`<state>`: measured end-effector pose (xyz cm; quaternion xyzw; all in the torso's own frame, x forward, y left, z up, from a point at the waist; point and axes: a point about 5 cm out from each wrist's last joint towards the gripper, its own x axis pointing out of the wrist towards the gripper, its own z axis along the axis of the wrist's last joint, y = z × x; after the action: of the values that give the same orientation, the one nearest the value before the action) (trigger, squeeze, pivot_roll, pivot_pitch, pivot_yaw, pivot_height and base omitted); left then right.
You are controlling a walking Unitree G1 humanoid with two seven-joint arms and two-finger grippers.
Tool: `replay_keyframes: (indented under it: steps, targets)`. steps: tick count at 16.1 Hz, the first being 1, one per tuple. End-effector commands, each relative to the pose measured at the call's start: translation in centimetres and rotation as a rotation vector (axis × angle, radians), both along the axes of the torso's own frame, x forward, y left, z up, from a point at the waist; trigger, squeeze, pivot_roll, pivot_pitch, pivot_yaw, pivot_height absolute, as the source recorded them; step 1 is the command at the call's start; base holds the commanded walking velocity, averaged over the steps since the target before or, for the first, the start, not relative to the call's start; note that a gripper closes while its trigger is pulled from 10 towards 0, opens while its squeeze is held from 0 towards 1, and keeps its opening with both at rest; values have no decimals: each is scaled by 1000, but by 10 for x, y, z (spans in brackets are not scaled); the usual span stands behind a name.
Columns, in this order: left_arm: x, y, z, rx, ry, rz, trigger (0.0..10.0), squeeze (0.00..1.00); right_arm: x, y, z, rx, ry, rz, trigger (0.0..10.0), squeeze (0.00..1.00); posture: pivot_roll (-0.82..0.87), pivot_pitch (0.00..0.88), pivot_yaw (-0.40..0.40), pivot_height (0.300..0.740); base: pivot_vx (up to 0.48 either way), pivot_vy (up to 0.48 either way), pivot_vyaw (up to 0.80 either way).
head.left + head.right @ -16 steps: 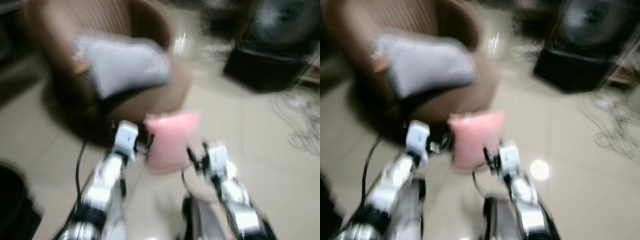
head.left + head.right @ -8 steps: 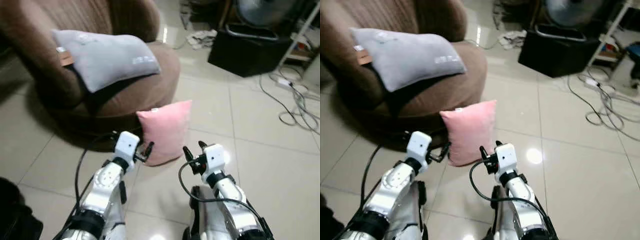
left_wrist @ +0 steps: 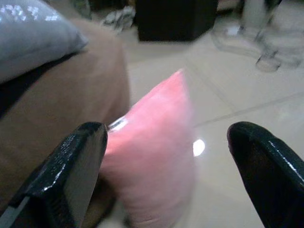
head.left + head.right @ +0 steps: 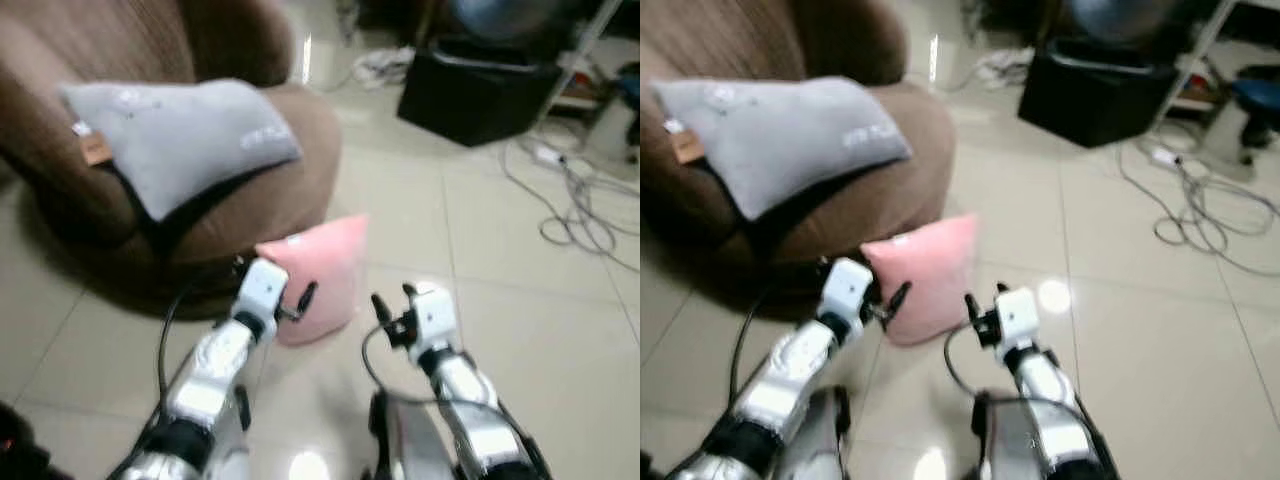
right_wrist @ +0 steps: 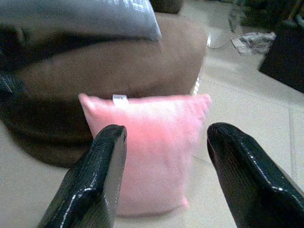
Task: Move the pillow to the sofa from floor
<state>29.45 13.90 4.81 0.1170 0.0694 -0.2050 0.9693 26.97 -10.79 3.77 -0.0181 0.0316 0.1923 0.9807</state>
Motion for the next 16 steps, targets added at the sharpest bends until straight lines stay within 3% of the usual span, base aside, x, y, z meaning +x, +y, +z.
replay_keyframes:
  steps: [1,9,12,16]
  targets:
    - [1,-14,2,-5,-10,-40,10000,0,-3,-11,-3,-21,12,-26,10000,0,2,120,-71,551,281,-386,0]
    - [-2,-18,-1,11,5,-71,10000,0,-4,-6,-3,-30,18,-1,10000,0,2,122,-69,546,115,-398,0]
    - [-2,-18,-2,3,16,-53,10000,0,-6,-5,-3,-18,13,9,10000,0,-3,130,-72,513,480,0,0]
    - [0,-13,-2,-4,14,3,10000,0,-8,-7,-4,-19,27,5,10000,0,-2,135,-74,513,0,0,0]
